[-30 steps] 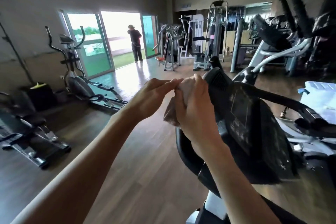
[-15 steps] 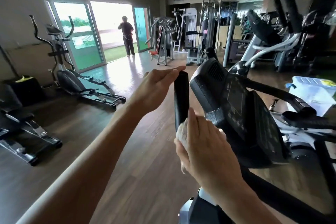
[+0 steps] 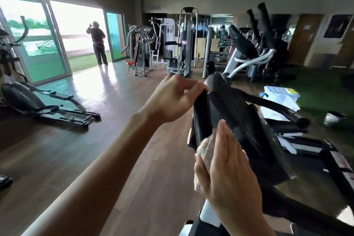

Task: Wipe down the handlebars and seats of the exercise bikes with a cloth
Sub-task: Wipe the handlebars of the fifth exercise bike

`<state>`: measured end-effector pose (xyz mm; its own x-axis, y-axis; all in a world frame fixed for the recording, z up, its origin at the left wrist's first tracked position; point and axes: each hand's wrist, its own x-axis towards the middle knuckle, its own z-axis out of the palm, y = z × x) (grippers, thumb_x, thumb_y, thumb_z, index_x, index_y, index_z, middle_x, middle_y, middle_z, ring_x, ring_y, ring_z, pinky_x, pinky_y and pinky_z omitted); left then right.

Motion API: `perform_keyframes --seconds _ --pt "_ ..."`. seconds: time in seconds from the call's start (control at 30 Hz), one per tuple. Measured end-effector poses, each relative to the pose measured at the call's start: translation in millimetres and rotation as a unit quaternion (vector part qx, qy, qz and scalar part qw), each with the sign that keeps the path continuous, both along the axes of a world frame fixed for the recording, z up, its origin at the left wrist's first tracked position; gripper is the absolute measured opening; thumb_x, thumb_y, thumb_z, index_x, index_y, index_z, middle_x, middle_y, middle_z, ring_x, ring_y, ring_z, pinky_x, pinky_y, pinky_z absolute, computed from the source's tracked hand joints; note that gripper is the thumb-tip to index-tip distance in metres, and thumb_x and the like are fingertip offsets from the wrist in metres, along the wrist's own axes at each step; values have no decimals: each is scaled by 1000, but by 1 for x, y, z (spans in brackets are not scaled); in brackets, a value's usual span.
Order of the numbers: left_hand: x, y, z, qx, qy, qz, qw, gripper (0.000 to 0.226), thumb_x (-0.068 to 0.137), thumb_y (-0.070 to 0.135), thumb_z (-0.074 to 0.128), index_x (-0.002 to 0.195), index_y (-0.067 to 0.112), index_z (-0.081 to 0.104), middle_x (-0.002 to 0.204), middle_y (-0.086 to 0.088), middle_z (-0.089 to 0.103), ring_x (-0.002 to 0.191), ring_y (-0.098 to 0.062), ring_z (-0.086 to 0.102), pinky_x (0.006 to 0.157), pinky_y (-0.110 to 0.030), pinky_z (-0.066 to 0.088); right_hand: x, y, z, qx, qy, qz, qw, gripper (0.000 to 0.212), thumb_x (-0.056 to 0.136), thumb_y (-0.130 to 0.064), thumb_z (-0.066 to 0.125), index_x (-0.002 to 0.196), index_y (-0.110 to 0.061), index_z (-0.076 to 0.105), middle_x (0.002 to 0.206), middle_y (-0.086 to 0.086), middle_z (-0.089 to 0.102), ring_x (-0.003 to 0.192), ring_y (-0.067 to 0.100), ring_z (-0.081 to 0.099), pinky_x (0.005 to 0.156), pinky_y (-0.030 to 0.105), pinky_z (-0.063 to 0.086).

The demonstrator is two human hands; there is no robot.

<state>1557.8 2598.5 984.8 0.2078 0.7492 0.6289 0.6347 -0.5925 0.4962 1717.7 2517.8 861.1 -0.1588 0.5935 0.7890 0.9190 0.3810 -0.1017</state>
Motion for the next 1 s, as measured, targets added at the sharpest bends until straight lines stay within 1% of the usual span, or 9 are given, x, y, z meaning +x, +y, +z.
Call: perform_keyframes --seconds 0.2,0.4,0.47,0.5,0.53,0.57,0.63,0.7,1.0 --pt "-24 19 -12 -8 -22 -123 992 34 102 52 45 118 43 73 93 -12 76 93 -23 74 82 -41 57 -51 42 46 72 98 -103 987 72 101 -38 41 153 10 26 150 30 42 138 40 45 115 42 38" --pt "-41 28 -16 2 4 -209 978 33 108 34 46 133 33 68 54 -3 39 50 -10 35 59 -25 34 -61 20 22 86 156 -150 973 72 100 -29 59 154 5 28 150 22 44 138 33 46 114 38 42" --pt "-44 31 -13 -16 3 -253 967 33 109 28 47 135 26 68 86 15 53 60 -12 50 63 -25 36 -56 6 7 66 152 -161 973 71 100 -33 58 154 3 30 149 18 46 137 31 48 110 43 47" --pt "-46 32 -10 -25 6 -272 962 33 110 26 47 136 23 67 85 29 18 96 5 50 67 -25 39 -55 1 2 63 139 -175 973 70 100 -36 55 154 2 30 149 18 46 138 31 49 107 46 49" --pt "-48 34 -8 -35 7 -288 957 33 110 26 47 136 22 67 96 32 26 102 7 26 88 -43 37 -56 -1 -2 65 125 -189 972 71 100 -40 53 153 1 30 150 18 46 138 31 49 106 48 50" --pt "-48 40 -6 -40 10 -301 953 33 109 29 47 134 23 68 106 34 36 113 7 47 106 -18 45 -57 -1 -4 71 115 -200 971 72 99 -41 52 153 2 30 150 18 46 138 32 49 106 48 50" --pt "-43 51 -7 -56 11 -316 947 37 107 39 46 132 27 69 116 17 68 122 2 60 112 -33 45 -61 1 -5 89 106 -218 966 71 100 -41 50 153 2 30 151 20 45 139 32 47 107 49 49" --pt "-38 60 -14 -66 -1 -328 942 43 102 54 40 133 38 66 86 5 65 100 -2 62 109 -39 48 -67 5 -1 113 85 -245 959 69 101 -40 49 152 3 31 151 21 44 138 34 48 105 51 50" --pt "-35 67 -25 -98 -104 -430 892 40 106 36 41 129 26 72 114 7 76 116 -6 66 108 -46 49 -99 51 44 182 -2 -384 905 62 101 -30 59 149 6 42 149 21 49 137 32 50 120 32 28"
